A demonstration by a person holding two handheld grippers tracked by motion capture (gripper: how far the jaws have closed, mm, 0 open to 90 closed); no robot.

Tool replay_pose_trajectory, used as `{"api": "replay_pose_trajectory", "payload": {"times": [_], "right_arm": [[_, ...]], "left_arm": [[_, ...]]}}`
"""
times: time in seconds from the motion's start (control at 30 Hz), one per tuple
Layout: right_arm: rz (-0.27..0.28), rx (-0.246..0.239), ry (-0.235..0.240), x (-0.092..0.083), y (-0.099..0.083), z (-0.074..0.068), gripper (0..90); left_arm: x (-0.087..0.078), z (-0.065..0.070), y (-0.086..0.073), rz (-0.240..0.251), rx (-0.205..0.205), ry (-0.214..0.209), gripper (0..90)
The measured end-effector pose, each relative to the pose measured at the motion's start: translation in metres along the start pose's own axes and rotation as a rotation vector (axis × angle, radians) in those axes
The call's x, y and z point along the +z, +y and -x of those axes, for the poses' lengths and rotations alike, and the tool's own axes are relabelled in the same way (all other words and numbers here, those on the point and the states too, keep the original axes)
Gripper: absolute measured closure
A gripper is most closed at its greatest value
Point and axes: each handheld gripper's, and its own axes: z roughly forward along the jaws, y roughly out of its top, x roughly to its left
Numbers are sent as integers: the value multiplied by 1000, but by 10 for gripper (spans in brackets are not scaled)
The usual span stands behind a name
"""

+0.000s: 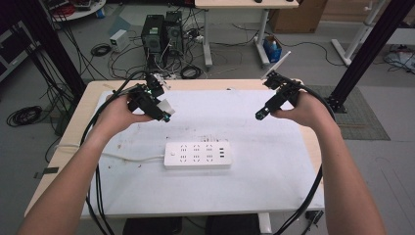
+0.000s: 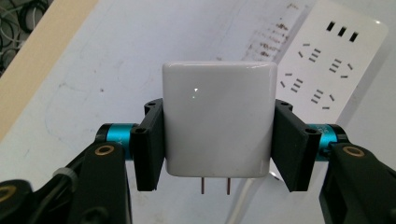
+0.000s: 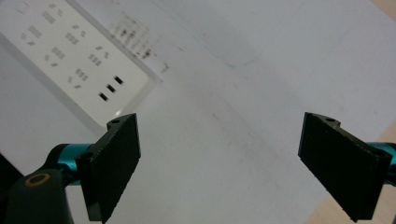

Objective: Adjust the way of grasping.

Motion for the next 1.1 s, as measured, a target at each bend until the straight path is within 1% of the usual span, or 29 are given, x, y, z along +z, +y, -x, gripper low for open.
{"api": "replay_pose_trajectory", "payload": {"times": [0.13, 0.2, 0.27, 0.33, 0.4, 0.43, 0.47, 0.5, 0.57, 0.6, 0.67, 0.7, 0.77, 0.8, 0.87, 0.9, 0.93, 0.97, 1.0, 1.1], "right_arm": [[70, 33, 52, -9, 5, -4, 123], [96, 52, 73, -12, 7, -6, 123], [117, 74, 94, -13, 11, -8, 123], [140, 88, 124, -15, 14, -11, 124], [159, 104, 161, -15, 17, -14, 124], [174, 109, 183, -16, 18, -16, 125], [188, 123, 199, -16, 20, -17, 125], [199, 130, 211, -16, 22, -19, 125], [215, 144, 236, -16, 24, -21, 126], [211, 145, 245, -15, 26, -23, 126], [210, 142, 257, -13, 29, -26, 126], [209, 143, 263, -12, 30, -28, 126], [206, 147, 284, -9, 32, -31, 127], [206, 147, 284, -9, 32, -31, 127], [207, 150, 313, -6, 35, -37, 129], [206, 151, 319, -5, 36, -38, 164], [208, 153, 325, -5, 37, -40, 178], [211, 148, 336, -4, 38, -41, 178], [214, 152, 353, -4, 40, -42, 178], [214, 164, 383, -2, 43, -45, 178]], "left_arm": [[1, 7, 6, 50, 39, -8, 425], [2, 11, 10, 64, 61, -14, 425], [3, 16, 14, 85, 94, -17, 425], [5, 22, 18, 108, 135, -3, 425], [6, 26, 21, 136, 157, -6, 425], [6, 26, 21, 136, 157, -6, 425], [6, 31, 25, 166, 183, -3, 425], [6, 32, 27, 173, 182, -15, 426], [6, 36, 30, 183, 193, -18, 425], [6, 36, 30, 183, 193, -18, 425], [6, 40, 36, 196, 198, -39, 425], [5, 41, 38, 199, 203, -43, 425], [6, 45, 42, 199, 213, -40, 425], [6, 45, 42, 199, 213, -40, 425], [8, 50, 47, 205, 232, -49, 426], [9, 52, 49, 208, 235, -50, 425], [9, 53, 50, 211, 241, -54, 425], [10, 55, 52, 217, 247, -56, 426], [11, 57, 53, 224, 244, -60, 425], [12, 61, 57, 223, 267, -67, 425]]}}
